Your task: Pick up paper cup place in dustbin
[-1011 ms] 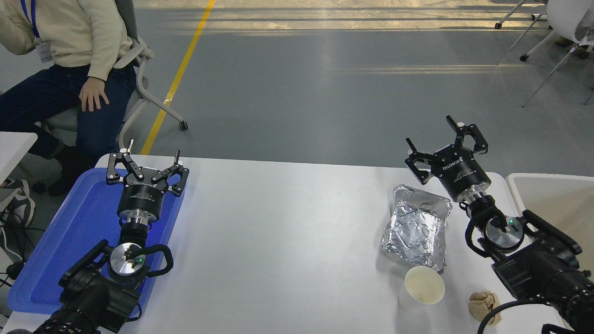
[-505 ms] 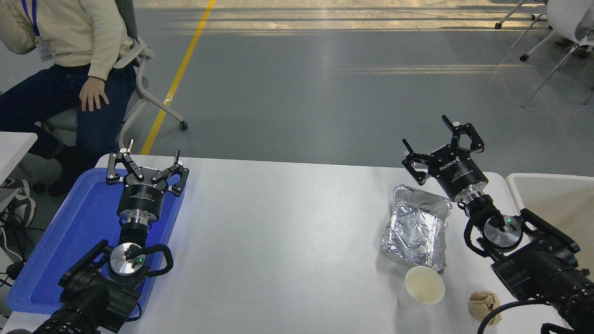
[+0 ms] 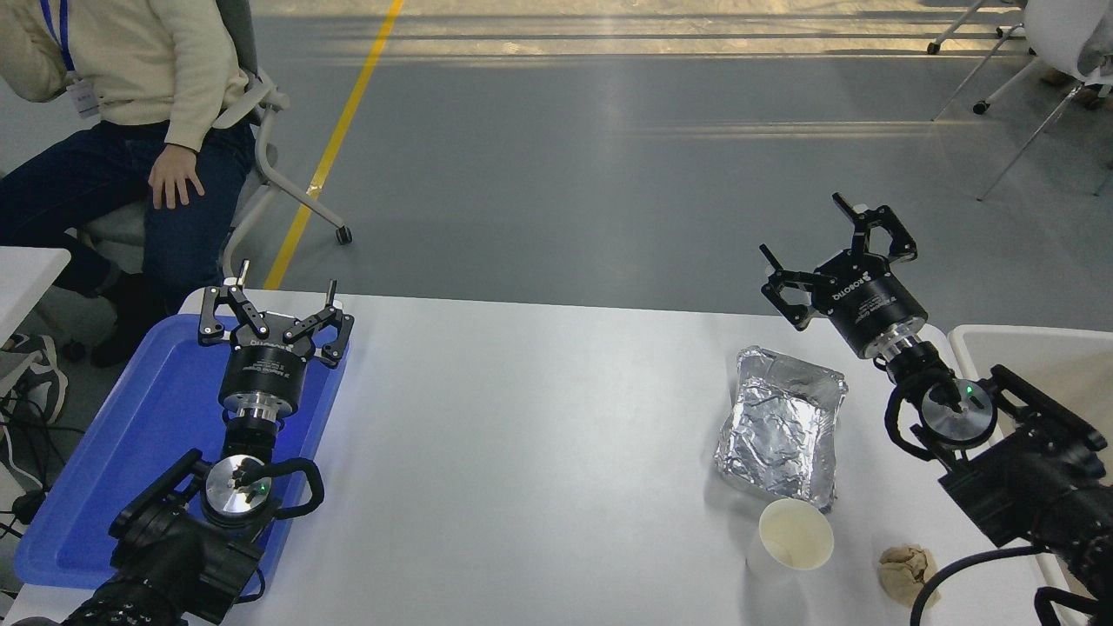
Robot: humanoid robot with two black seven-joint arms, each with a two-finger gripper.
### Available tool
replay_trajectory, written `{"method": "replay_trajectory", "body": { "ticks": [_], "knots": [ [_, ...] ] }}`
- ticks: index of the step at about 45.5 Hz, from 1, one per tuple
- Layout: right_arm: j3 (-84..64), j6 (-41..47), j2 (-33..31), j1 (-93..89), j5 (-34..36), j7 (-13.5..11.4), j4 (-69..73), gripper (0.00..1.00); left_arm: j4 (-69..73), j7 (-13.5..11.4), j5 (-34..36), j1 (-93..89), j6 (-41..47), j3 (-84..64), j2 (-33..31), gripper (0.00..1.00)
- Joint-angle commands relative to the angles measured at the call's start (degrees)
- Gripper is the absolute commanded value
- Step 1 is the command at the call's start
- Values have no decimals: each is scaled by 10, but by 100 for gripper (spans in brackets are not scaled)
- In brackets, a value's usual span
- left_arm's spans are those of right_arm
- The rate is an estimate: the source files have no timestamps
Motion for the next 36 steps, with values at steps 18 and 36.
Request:
{"method": "replay_trajectory", "body": {
  "ticks": [18, 36],
  "knots": [
    [-319, -47, -114, 174, -50, 0, 65, 100, -1, 2, 1, 0, -1, 0, 0, 100],
    [-598, -59, -192, 338, -52, 0, 175, 100, -1, 3, 1, 0, -1, 0, 0, 100]
  ]
}}
